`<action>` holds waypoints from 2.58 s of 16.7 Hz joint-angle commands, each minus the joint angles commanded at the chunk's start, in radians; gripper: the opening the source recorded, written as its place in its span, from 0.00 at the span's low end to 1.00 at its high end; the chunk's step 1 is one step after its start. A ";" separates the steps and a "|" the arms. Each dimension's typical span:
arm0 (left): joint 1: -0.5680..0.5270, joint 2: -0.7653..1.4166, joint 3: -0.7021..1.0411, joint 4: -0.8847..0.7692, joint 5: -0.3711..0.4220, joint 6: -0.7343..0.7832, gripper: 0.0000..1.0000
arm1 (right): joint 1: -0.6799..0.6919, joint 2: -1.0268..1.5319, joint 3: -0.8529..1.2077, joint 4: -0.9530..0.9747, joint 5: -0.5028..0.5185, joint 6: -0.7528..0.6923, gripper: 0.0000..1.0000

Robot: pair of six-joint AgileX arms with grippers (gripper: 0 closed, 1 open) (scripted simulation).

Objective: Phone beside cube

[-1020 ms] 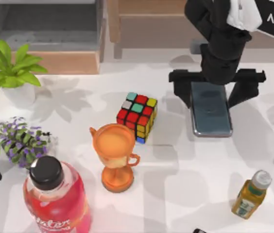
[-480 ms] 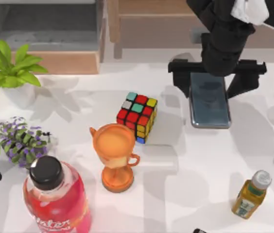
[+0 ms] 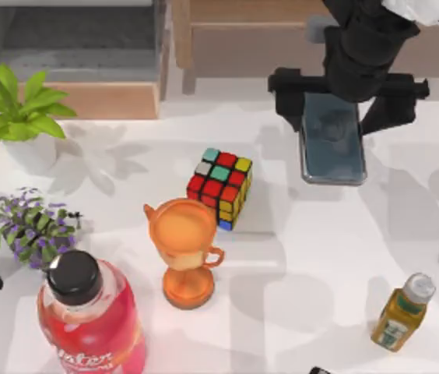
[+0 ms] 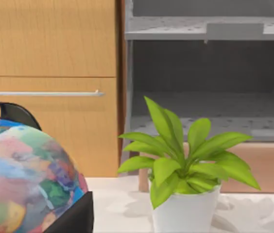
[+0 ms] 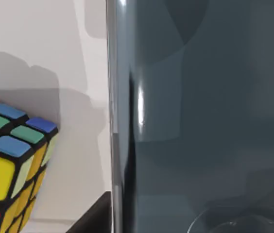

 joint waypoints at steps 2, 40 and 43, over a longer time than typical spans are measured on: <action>0.000 0.000 0.000 0.000 0.000 0.000 1.00 | 0.001 -0.012 0.003 0.011 0.000 -0.001 0.00; 0.000 0.000 0.000 0.000 0.000 0.000 1.00 | 0.003 0.146 -0.168 0.122 -0.002 -0.001 0.38; 0.000 0.000 0.000 0.000 0.000 0.000 1.00 | 0.003 0.146 -0.168 0.122 -0.002 -0.001 0.60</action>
